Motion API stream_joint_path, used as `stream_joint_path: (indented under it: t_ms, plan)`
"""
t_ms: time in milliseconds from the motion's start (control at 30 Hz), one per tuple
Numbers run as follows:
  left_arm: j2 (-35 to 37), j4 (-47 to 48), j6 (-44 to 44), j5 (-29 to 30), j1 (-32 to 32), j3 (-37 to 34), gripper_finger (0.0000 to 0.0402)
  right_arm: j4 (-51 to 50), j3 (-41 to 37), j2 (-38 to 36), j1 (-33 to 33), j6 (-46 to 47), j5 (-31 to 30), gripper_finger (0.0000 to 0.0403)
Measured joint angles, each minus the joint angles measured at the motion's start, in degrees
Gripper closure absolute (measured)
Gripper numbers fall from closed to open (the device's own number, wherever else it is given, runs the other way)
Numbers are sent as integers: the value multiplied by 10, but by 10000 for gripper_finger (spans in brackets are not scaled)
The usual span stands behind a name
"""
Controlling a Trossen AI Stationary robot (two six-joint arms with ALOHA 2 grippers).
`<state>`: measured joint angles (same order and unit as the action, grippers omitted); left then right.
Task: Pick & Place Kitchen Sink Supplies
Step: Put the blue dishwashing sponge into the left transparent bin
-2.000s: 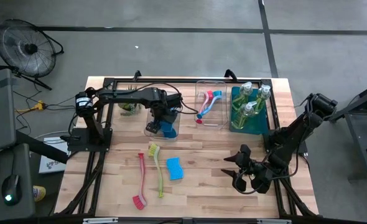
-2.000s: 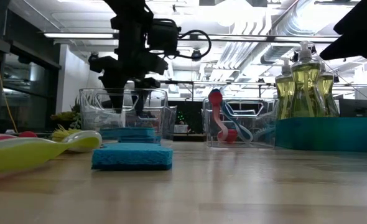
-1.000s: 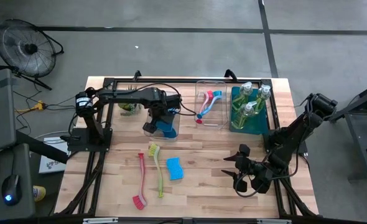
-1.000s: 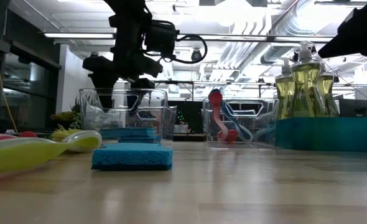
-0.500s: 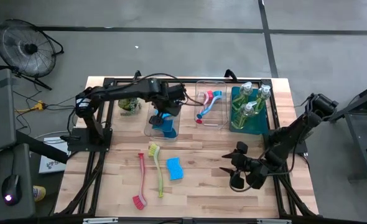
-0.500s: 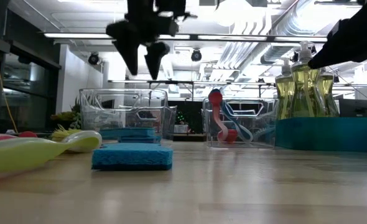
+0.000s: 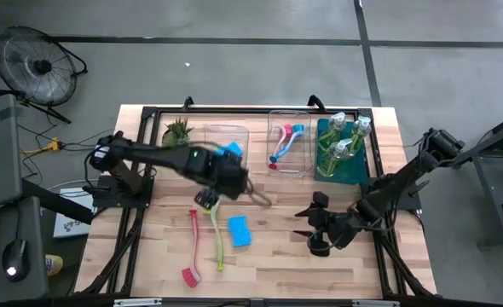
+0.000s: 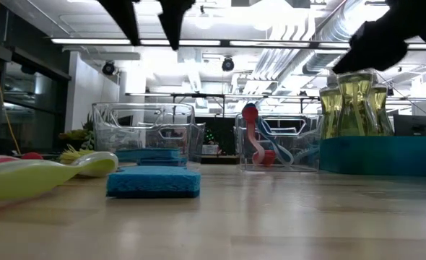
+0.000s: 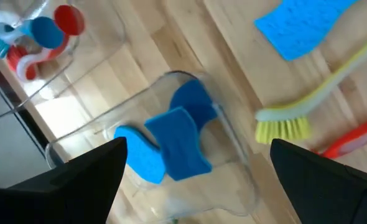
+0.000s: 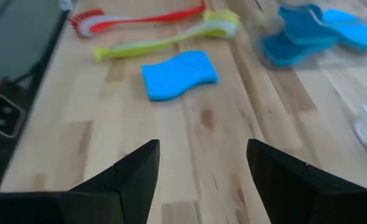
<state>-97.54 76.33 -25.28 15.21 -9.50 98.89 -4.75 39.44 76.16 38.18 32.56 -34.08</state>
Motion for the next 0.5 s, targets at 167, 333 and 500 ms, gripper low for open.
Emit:
stream_joint_path:
  t_ms: [167,333,500]
  plan:
    - [0,37,48,45,-70,-2,11,33,8,0,-18,-49,37,167]
    - [15,30,73,76,-124,-26,11,30,34,0,-43,-107,68,167]
    - [72,-15,140,107,-151,-99,11,24,74,2,-75,-172,96,167]
